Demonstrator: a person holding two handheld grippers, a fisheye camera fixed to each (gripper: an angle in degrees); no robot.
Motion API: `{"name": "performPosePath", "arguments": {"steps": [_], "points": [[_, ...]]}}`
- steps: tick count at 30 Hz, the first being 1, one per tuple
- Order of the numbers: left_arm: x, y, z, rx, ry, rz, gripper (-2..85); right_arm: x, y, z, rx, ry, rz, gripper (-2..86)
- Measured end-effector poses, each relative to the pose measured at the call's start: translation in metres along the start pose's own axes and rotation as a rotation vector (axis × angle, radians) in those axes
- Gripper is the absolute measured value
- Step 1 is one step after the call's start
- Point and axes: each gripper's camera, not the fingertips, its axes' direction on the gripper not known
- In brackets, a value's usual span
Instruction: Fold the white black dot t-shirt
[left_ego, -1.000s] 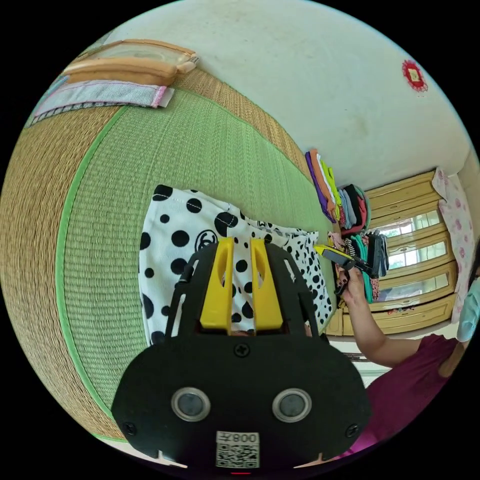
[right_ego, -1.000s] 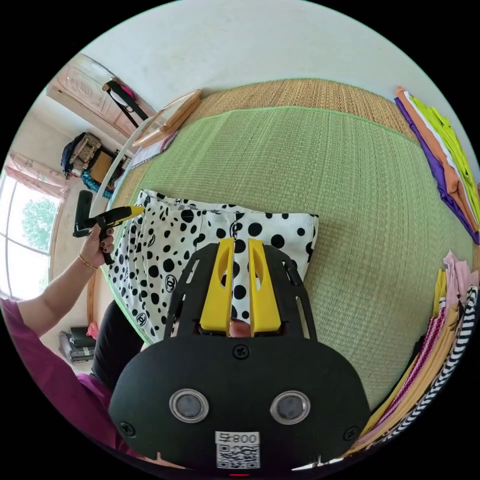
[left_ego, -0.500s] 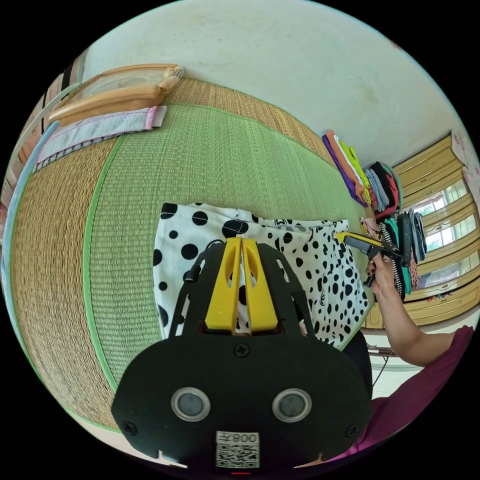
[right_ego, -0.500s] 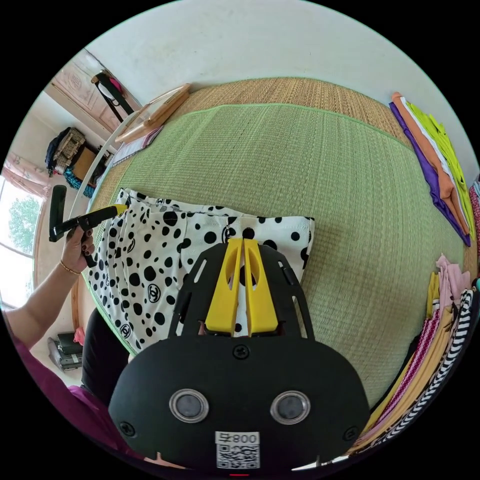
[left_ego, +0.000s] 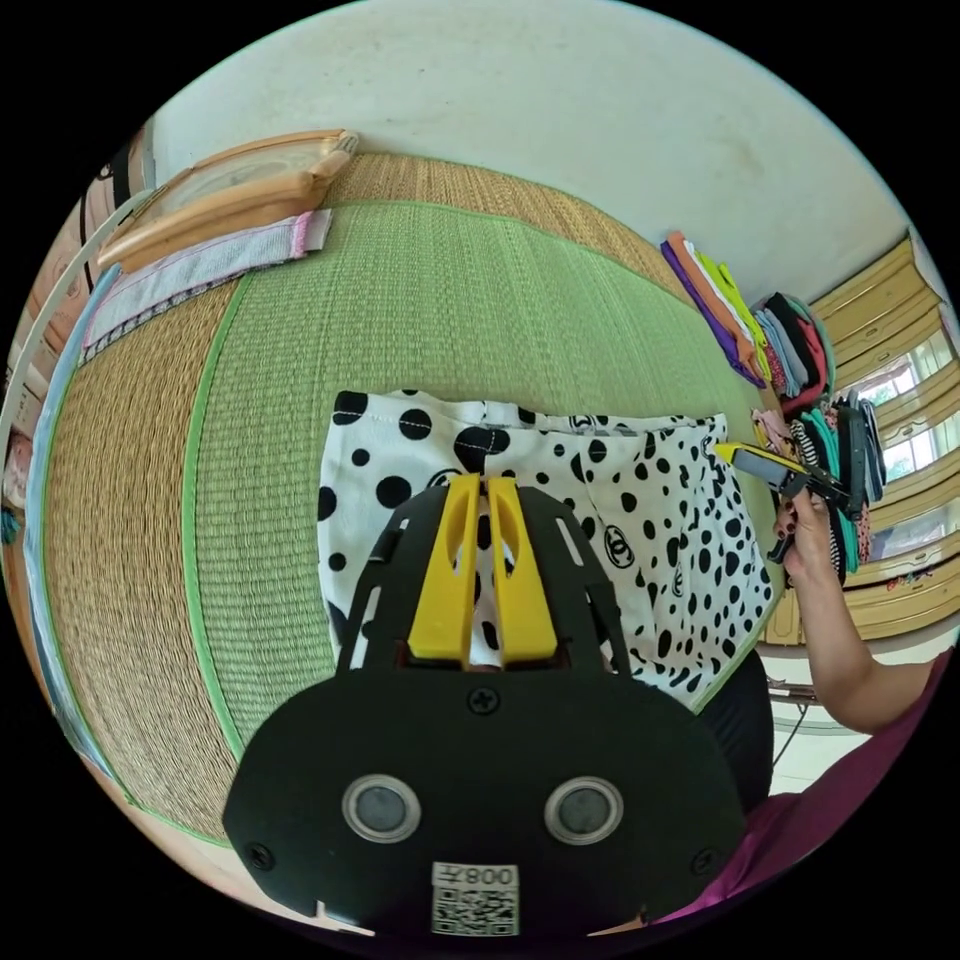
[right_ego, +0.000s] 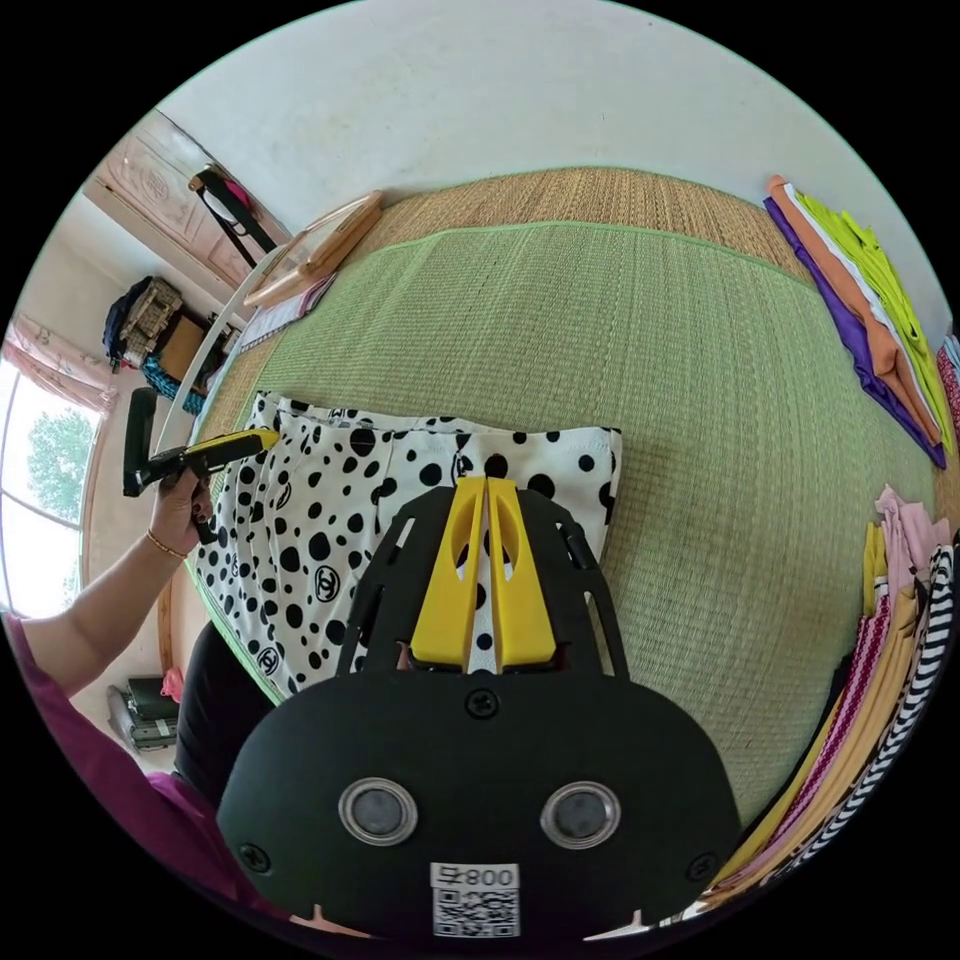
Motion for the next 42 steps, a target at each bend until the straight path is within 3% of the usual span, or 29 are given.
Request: {"name": "performPosePath", "arguments": {"steps": [15,23,28,33,42], "points": [[-0.001,0.012,-0.068,0.173,0.064,0.016,0.0,0.022,0.018,-0.052,0.134,-0.069,0.027,0.1],[-0.023,0.010,-0.038,0.034,0.004,-0.026,0.1,0.048,0.013,-0.015,0.029,-0.108,0.082,0.2],[-0.033,0.021,-0.056,0.092,0.041,-0.038,0.2,0.051,0.025,-0.042,0.122,-0.104,0.074,0.1],[-0.050,0.027,-0.058,0.060,0.037,-0.063,0.2,0.077,0.024,-0.029,0.080,-0.132,0.158,0.0],[-0.068,0.045,-0.079,0.064,0.026,-0.059,0.1,0.094,0.030,-0.033,0.055,0.033,0.188,0.0]]}}
